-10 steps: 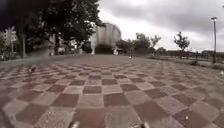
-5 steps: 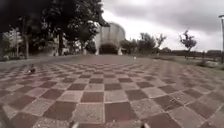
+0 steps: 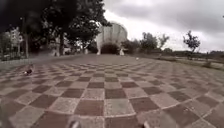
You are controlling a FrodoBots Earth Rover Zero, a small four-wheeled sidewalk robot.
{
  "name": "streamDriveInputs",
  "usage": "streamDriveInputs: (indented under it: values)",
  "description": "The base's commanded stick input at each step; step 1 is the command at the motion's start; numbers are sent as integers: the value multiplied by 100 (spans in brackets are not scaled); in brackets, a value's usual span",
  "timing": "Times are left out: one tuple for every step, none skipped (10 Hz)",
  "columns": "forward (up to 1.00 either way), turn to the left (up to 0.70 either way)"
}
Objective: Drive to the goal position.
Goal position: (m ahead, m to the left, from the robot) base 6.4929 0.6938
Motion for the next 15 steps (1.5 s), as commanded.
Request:
streamDriveInputs:
  values:
    - [50,2]
    - [50,1]
    - [50,2]
    - [50,3]
    - [50,3]
    - [50,0]
    - [50,0]
    - [50,0]
    - [50,0]
    - [50,0]
    - [50,0]
    - [50,0]
    - [50,18]
    - [50,50]
    - [50,50]
